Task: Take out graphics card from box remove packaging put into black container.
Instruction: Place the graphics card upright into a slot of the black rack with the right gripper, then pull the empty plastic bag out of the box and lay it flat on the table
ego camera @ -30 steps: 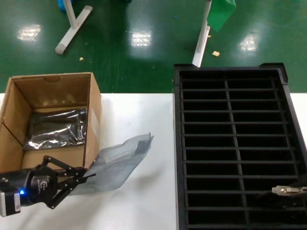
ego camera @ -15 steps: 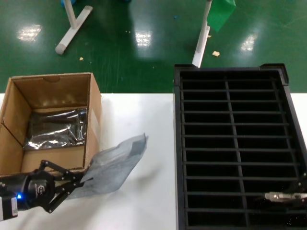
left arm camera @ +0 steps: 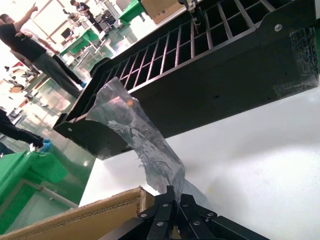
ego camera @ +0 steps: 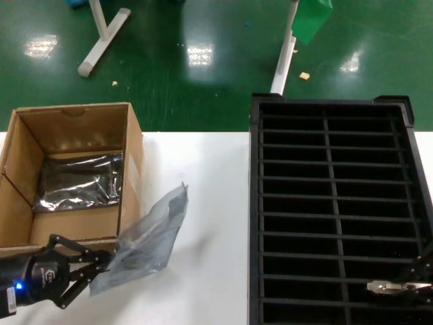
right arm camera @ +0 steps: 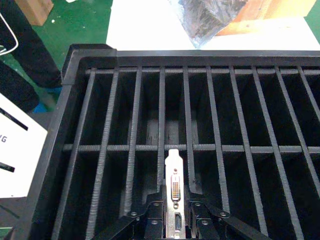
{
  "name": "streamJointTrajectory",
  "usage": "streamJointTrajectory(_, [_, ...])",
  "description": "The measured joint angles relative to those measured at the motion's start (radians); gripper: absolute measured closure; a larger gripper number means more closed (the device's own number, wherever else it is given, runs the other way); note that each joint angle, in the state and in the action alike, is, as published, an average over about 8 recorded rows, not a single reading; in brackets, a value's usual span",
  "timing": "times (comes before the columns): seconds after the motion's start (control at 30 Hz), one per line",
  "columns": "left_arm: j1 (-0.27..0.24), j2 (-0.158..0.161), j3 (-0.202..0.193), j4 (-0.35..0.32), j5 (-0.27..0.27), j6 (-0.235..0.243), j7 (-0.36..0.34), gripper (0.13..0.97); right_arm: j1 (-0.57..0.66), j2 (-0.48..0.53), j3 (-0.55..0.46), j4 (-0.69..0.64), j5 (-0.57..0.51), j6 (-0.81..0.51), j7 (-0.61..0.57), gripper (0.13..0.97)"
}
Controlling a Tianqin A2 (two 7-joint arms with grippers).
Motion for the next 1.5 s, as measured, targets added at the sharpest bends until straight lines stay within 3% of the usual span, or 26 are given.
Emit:
streamJointTrajectory(0.47, [-0.007, 0.002, -0.004, 0.038, 0.001, 0.012, 0.013, 0.955, 0.002, -0.04, -0.006, -0.05, -0.027, 0.057, -0.067, 0.881])
streamJointTrajectory(0.97, [-0.002, 0.004, 0.004, -0.025, 0.01, -0.008, -0.024, 0.955, -0.048, 0.03, 0.057, 0.015, 0.022, 0.093, -0.042, 0.791])
streamJointTrajectory(1.23, [0.007, 0.003, 0.012, -0.074, 0.017, -0.022, -0.047, 0.955, -0.103, 0.084, 0.146, 0.111, 0.098, 0.164, 0.054, 0.634])
streamJointTrajectory(1.5, [0.013, -0.004, 0.028, -0.126, 0.033, -0.041, -0.081, 0.955, -0.258, 0.099, 0.298, 0.232, 0.175, 0.401, 0.235, 0.446])
